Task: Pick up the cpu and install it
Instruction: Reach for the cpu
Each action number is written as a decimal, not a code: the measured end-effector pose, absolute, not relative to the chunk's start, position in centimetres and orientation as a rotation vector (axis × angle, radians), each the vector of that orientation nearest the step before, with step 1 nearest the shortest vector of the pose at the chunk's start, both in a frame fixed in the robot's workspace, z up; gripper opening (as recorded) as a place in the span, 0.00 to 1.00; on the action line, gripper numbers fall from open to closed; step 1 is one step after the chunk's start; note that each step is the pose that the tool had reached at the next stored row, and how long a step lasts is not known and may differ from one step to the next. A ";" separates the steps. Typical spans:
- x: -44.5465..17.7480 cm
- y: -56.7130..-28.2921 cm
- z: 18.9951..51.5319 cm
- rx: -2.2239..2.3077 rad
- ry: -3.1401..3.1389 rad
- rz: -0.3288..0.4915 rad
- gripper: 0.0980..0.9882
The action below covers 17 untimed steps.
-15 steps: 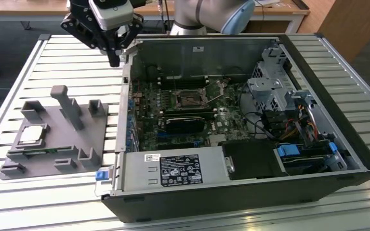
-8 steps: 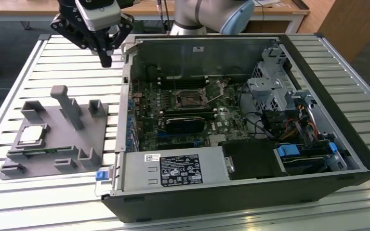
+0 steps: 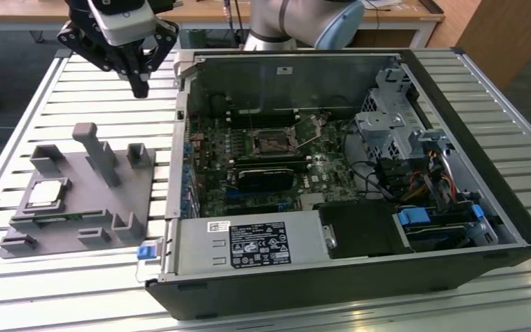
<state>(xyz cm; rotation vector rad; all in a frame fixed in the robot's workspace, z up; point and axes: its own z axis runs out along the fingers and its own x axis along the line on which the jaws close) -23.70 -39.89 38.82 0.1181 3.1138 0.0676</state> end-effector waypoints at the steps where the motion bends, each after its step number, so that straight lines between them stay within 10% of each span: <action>1: -23.9 -39.9 38.8 0.118 3.114 0.068 0.01; 17: -26.0 -39.9 38.7 0.118 3.114 0.068 0.01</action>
